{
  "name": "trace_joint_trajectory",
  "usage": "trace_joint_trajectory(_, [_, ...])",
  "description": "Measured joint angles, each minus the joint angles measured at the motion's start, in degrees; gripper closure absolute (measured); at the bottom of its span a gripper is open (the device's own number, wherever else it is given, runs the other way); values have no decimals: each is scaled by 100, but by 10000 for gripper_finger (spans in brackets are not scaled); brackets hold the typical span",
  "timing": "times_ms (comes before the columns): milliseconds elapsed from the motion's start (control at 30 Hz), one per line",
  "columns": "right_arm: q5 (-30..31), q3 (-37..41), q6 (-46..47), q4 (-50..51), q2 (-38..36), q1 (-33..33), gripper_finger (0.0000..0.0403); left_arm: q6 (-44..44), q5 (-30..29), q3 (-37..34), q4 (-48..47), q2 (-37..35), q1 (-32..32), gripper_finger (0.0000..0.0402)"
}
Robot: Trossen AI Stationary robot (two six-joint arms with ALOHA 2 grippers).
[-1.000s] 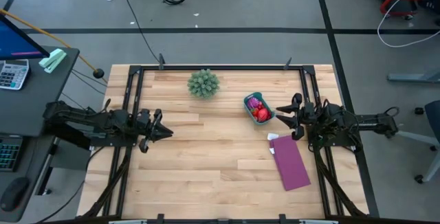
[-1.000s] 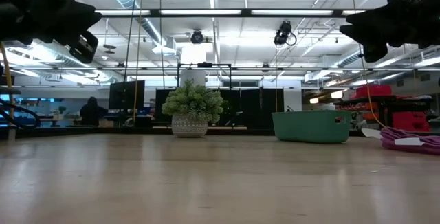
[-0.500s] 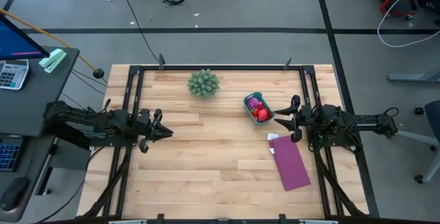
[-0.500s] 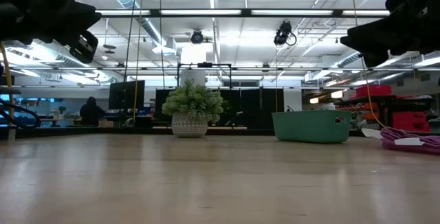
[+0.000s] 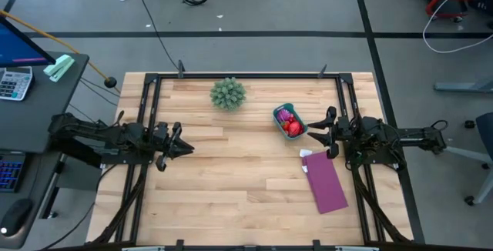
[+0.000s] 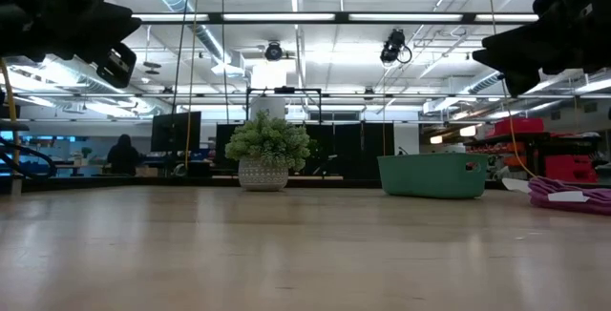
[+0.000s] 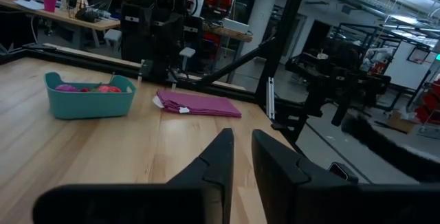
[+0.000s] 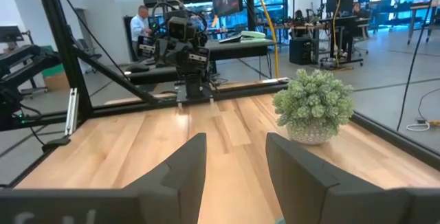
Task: Pick and placing Produce into tupperware
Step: Return to Home Position
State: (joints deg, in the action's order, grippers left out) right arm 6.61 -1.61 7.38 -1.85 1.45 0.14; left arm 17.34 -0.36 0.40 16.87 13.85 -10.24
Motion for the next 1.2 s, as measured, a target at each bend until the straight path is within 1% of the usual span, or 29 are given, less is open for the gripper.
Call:
trace_joint_trajectory(300, [-2, -10, 0, -14, 2, 0, 243, -2, 2, -2, 2, 0, 0, 351])
trace_joint_trajectory(667, [-4, -22, 0, -30, 5, 0, 243, 2, 2, -2, 2, 0, 0, 340])
trace_joint_trajectory(967, [-5, -26, 0, -30, 5, 0, 243, -88, 0, -2, -2, 0, 0, 351])
trace_joint_trajectory(1067, [-7, -26, 0, -30, 7, -2, 243, -611, 3, -2, -102, -161, 7, 348])
trace_joint_trajectory(1200, [-7, -26, 0, -29, 7, -1, 243, -618, 6, -2, -533, -532, 20, 342])
